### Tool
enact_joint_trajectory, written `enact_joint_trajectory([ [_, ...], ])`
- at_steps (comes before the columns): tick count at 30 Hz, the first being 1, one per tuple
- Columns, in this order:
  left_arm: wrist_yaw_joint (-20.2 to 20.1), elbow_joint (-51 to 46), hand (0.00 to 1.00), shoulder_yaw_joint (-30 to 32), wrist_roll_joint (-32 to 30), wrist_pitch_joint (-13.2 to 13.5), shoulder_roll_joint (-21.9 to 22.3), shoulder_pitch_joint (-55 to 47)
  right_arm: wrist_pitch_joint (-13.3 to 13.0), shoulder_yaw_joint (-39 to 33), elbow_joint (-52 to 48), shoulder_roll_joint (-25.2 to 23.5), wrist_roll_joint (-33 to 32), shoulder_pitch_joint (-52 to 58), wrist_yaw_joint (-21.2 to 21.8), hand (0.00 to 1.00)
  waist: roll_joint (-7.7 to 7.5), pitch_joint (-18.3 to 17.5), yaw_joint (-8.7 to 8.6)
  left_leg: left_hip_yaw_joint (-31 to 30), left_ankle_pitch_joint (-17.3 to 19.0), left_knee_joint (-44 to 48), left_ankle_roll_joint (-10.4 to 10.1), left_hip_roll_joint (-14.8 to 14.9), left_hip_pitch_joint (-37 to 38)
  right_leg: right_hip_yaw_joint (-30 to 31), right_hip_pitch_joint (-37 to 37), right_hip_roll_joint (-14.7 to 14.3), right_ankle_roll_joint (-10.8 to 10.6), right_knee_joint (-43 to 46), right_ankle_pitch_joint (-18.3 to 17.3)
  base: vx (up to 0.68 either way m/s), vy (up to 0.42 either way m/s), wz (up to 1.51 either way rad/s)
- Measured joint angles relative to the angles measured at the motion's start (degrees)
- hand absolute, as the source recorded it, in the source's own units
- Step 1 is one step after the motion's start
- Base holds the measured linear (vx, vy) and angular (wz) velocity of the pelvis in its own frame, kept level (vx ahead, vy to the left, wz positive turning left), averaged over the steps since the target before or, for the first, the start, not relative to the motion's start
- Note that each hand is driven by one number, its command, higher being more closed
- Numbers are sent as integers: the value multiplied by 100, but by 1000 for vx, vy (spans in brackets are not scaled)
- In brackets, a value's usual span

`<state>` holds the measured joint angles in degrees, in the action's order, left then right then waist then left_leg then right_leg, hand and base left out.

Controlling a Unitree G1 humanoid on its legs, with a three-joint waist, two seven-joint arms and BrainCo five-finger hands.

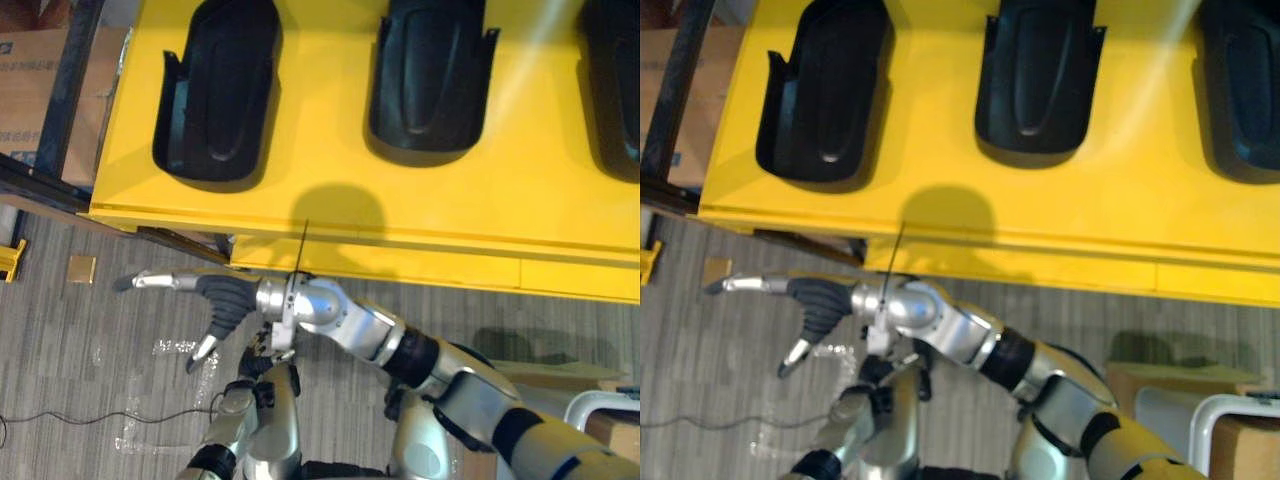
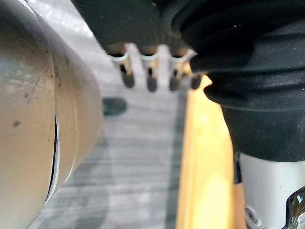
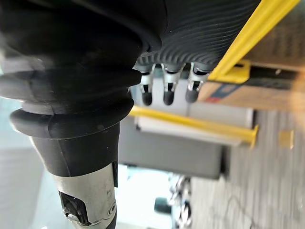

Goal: Walk over and take plastic housings, then place them on the shelf

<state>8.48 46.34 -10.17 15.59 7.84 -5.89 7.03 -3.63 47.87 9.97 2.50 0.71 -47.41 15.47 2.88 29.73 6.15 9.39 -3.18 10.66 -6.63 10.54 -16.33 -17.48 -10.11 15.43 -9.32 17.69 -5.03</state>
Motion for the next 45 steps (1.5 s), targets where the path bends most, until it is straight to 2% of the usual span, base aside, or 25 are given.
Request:
enact_joint_trajectory([
  [6, -15, -13, 0, -17, 0, -15, 22, 0, -26, -392, 260, -4, 382, -58, -597, 0, 92, 22, 32, -140, -2, 30, -2, -19, -51, -138, 7, 37, -2, 172, -129, -18, -9, 11],
  [14, -69, -29, 0, -138, -43, -32, -7, -6, -40, -522, 738, -87, 700, -373, -932, 0, 211, 32, 155, -316, -10, 54, -7, -45, -81, -309, 139, 39, 11, 171, -176, -7, -5, 10],
  [29, -195, -71, 0, -146, -80, -98, -66, -40, -46, -892, 1091, -46, 684, -779, -1190, 0, 224, 28, 231, -399, -21, 87, -11, -47, -72, -394, 267, 12, -3, 101, -159, -9, -1, 2],
  [34, -201, -141, 0, -143, -80, -239, -113, -92, -22, -951, 1141, -23, 689, -876, -1184, 0, 224, 27, 254, -421, -21, 81, -11, -43, -66, -429, 327, -10, -8, 30, -149, -1, -1, 2],
  [45, -235, -245, 0, -143, -77, -250, -132, -196, -28, -1014, 1585, -25, 651, -1201, -1303, 0, 223, 27, 283, -427, -21, 81, -11, -32, -30, -442, 411, -40, -12, -63, -100, -13, 0, 0],
])
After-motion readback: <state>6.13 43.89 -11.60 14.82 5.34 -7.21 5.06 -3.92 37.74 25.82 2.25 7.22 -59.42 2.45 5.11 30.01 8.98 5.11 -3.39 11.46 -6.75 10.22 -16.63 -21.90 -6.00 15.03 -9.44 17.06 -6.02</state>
